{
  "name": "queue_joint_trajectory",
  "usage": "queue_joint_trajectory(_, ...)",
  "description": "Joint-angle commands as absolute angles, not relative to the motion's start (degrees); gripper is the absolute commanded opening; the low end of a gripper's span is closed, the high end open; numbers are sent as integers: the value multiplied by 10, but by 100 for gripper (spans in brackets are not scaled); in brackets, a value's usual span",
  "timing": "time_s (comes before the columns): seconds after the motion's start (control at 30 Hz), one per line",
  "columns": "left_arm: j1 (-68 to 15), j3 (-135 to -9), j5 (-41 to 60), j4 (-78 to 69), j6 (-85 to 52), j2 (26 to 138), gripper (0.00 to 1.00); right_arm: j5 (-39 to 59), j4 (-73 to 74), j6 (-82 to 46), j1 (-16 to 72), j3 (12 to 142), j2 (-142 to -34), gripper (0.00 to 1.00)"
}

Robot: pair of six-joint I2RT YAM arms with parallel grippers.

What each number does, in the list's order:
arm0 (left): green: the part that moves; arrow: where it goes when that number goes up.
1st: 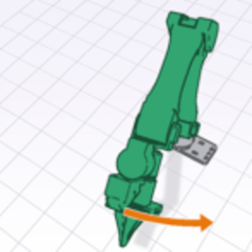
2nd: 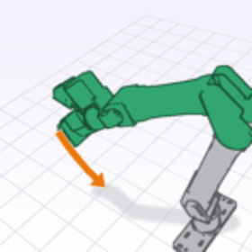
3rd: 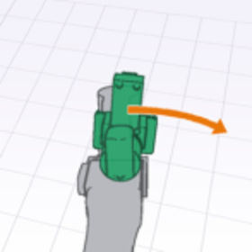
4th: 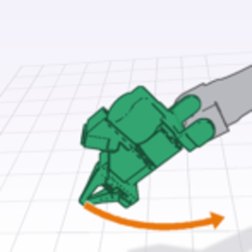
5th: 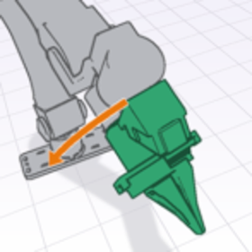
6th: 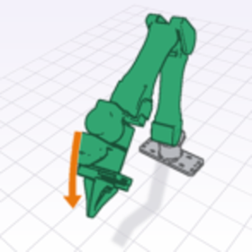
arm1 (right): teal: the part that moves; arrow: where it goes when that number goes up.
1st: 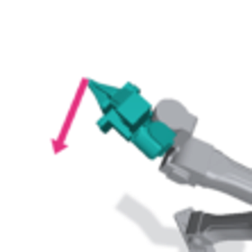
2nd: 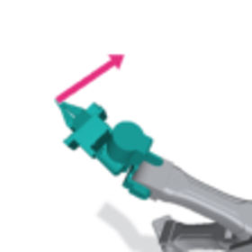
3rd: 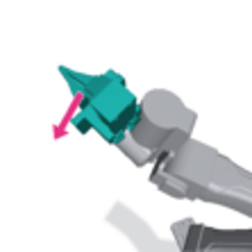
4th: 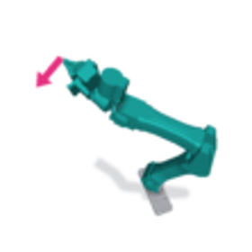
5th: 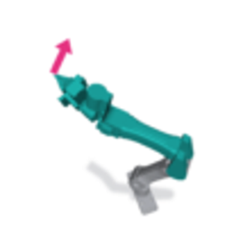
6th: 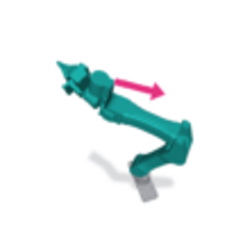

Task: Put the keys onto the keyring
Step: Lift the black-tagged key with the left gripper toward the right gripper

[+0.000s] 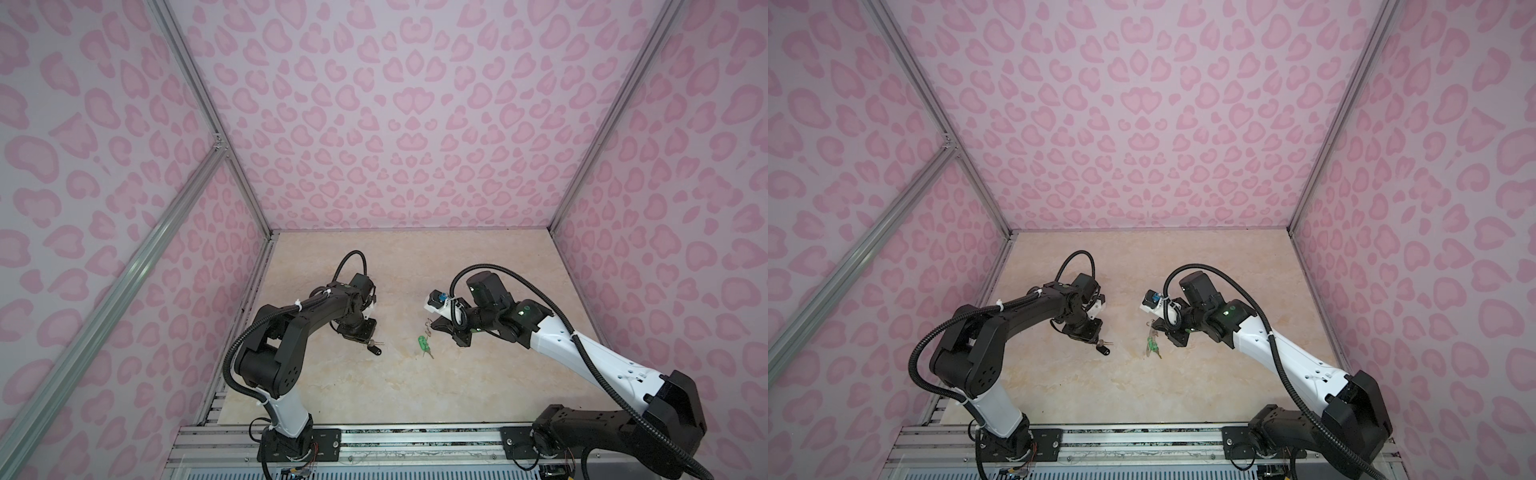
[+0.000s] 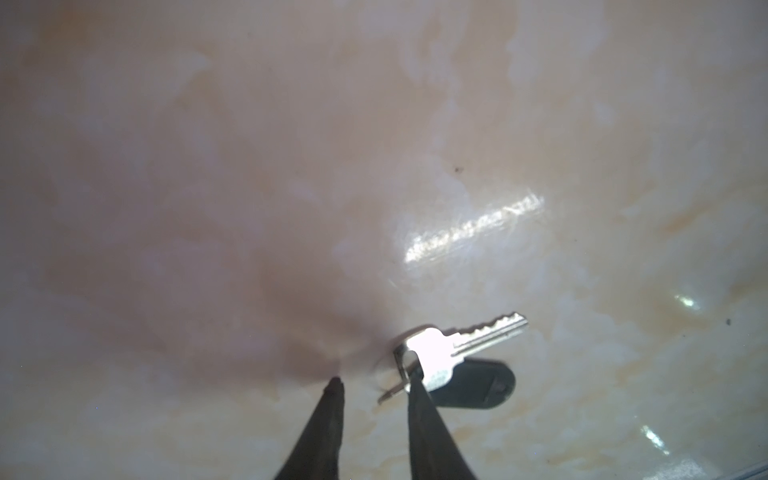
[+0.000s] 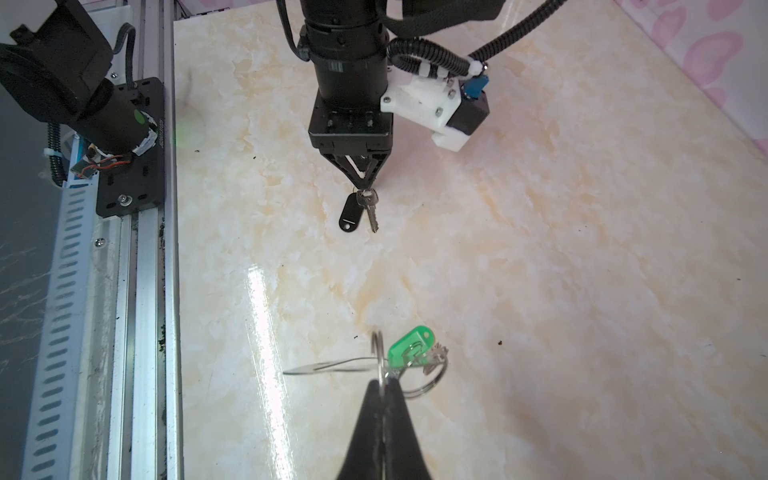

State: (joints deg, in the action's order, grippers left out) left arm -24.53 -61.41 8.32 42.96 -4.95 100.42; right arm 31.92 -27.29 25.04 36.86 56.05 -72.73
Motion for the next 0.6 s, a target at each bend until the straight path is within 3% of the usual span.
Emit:
queue_joint_trajectory(0.0,-245,-606,96,429,-46,1007,29,317,-277,251,369,561,-729,0)
queue_joint_trajectory(0.2,-245,-595,106,423,-48,1006,28,317,-274,250,369,560,-728,0)
queue_joint_trajectory(0.57,-245,-591,126,420,-49,993,15,316,-274,249,369,556,-726,0)
